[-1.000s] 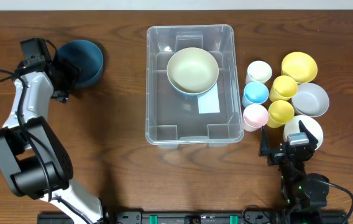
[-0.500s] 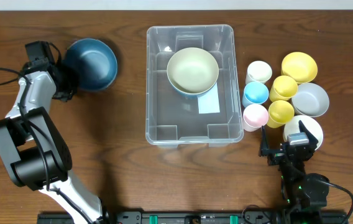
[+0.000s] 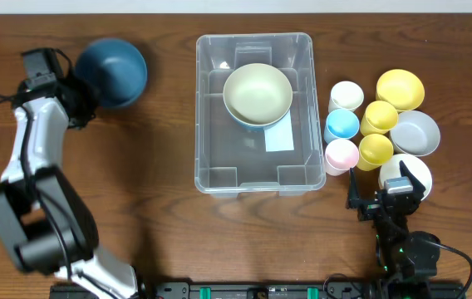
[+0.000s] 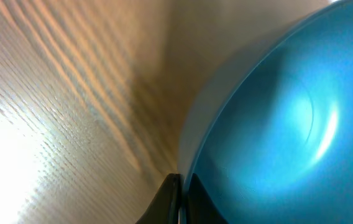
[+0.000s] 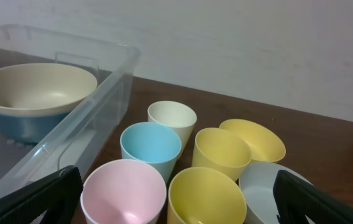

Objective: Pack container
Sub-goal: 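Return the left gripper and grasp the remaining teal bowl rim, then carry the teal bowl over the container and drop it on the stack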

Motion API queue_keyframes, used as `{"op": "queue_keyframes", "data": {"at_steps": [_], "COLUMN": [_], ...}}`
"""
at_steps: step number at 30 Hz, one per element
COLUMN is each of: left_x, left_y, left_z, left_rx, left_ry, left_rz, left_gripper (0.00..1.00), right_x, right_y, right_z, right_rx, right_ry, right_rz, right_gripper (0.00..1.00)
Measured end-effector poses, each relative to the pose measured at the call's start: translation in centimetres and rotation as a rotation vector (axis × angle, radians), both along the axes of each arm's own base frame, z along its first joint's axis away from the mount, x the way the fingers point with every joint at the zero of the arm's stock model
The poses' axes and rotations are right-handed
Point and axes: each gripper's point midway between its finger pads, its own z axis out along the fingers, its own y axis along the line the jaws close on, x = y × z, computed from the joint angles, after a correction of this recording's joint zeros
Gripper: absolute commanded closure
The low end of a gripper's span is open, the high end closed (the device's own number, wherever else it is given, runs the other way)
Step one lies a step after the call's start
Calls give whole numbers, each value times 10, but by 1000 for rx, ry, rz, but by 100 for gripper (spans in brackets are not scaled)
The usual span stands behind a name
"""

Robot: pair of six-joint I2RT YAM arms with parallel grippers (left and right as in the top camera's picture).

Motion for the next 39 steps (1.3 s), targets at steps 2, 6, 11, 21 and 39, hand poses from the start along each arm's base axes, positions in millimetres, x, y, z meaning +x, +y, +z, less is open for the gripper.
{"op": "queue_keyframes", "data": {"at_steps": [2,6,11,21,39], "left_x": [-4,-14,-30,-51,-16], "left_y": [-2,-14,-67,-226,-314], "left_z": [31,101,159,181,81], "left_rx": [20,69,84,92,199], "left_ry": [-57,-208,-342,-419,-259], "left_rz": [-1,-49,-214,-644,-782], "left_gripper": [94,94,94,94,94], "right_x": [0,0,0,0,0], "right_y": [0,0,0,0,0], "right_z": [0,0,0,0,0], "right_rx": [0,0,0,0,0], "right_ry": [0,0,0,0,0], "right_rz": [0,0,0,0,0], "right_gripper": [1,1,1,1,1]}}
